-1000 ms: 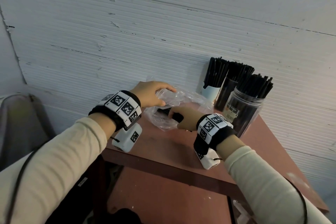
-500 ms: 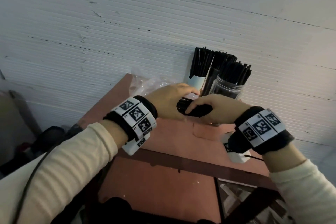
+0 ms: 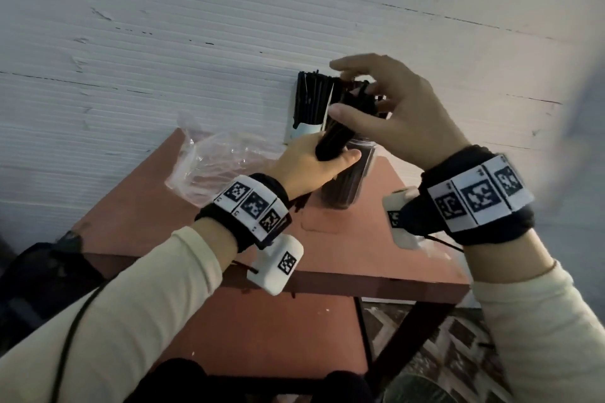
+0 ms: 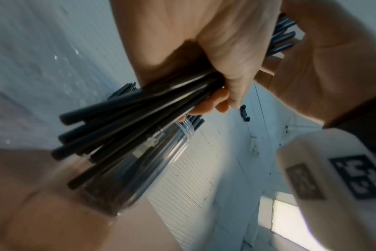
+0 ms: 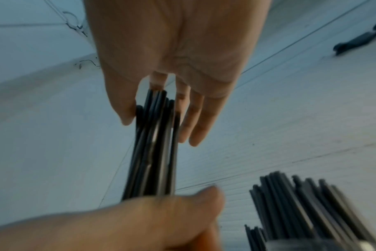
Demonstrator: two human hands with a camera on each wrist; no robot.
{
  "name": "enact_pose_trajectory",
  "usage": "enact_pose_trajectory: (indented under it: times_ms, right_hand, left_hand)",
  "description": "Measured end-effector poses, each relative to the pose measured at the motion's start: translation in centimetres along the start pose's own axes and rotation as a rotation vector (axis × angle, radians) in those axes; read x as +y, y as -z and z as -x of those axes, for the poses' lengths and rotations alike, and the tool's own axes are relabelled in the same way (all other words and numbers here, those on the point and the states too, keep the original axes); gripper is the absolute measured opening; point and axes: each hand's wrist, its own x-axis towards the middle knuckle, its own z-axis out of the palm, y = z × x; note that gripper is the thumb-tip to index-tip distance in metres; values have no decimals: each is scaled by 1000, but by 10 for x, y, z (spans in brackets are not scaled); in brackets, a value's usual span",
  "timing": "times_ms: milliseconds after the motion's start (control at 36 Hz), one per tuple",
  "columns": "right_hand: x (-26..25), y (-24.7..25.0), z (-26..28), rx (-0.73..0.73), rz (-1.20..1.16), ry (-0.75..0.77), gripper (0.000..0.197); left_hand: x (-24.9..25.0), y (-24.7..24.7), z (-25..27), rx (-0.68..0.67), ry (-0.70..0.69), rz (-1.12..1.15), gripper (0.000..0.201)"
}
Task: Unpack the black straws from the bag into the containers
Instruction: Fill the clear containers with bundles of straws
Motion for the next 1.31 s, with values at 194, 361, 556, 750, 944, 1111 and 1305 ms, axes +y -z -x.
enact_pose_trajectory:
  times_ms: [194,361,556,750,944,1111,1305]
  right_hand:
    - [7,-32,-3,-91,14,37,33]
    - [24,-53,10,-115,23,21,19]
    - [23,-57,11,-74,-3,21,24]
    - [18,-44,23,99,-67,-153,95]
    - [18,-34,34,-325,-96,-231,48]
    - [30,-42,35,-291,-231,-200,10]
    - [47,-3,6,-29,-303,-182,11]
  left_hand:
    - [-5,-12,10,-69,105,171,30]
    - [-30,-13,18,-137,203,161,25]
    - [-39,-20,17,-253,312,78,27]
    - [-31,-14,16,-212,250,199,54]
    - [4,4,25,-508,-35,40,18]
    - [4,-5,22,-460,-25,62,15]
    - [5,-15,-11,-153,15,184,74]
